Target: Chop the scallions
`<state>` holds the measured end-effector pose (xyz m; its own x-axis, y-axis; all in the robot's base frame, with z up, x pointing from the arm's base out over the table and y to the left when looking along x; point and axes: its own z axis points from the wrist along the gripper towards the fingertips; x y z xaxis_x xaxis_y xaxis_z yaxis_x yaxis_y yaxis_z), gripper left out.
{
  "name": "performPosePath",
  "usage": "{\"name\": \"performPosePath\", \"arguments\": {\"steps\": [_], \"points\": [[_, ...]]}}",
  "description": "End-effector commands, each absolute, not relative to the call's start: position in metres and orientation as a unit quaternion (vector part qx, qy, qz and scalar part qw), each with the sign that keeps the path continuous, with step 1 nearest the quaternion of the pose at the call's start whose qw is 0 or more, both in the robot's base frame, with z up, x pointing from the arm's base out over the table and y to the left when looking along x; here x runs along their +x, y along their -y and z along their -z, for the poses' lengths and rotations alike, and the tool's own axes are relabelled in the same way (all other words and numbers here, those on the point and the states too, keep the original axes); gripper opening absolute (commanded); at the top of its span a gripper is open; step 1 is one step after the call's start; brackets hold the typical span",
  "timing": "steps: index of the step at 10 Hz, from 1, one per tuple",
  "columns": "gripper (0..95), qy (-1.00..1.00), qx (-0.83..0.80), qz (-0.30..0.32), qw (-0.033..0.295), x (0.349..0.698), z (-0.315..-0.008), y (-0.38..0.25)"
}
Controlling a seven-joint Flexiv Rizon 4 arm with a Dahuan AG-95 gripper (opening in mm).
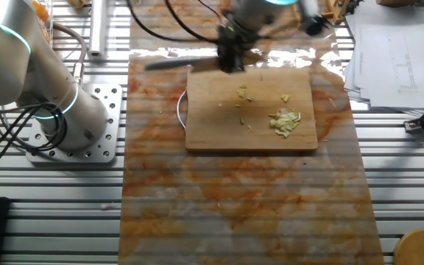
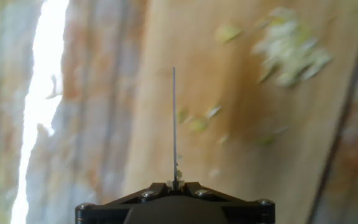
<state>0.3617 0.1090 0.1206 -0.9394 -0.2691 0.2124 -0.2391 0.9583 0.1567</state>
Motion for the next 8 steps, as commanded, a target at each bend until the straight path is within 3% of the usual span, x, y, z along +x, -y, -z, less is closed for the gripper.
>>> {"name": "performPosePath", "arguments": {"steps": [1, 6, 7, 8], "points": [[0.0, 0.982, 0.131, 0.065, 0.120, 0.3549, -0.1223, -0.1129], [0.0, 0.981, 0.138, 0.058, 0.121, 0.3548, -0.1223, -0.1127], [0.0, 0.980, 0.154, 0.048, 0.120, 0.3548, -0.1223, -0.1127], [0.0, 0.974, 0.191, -0.004, 0.123, 0.3547, -0.1223, -0.1126]]}}
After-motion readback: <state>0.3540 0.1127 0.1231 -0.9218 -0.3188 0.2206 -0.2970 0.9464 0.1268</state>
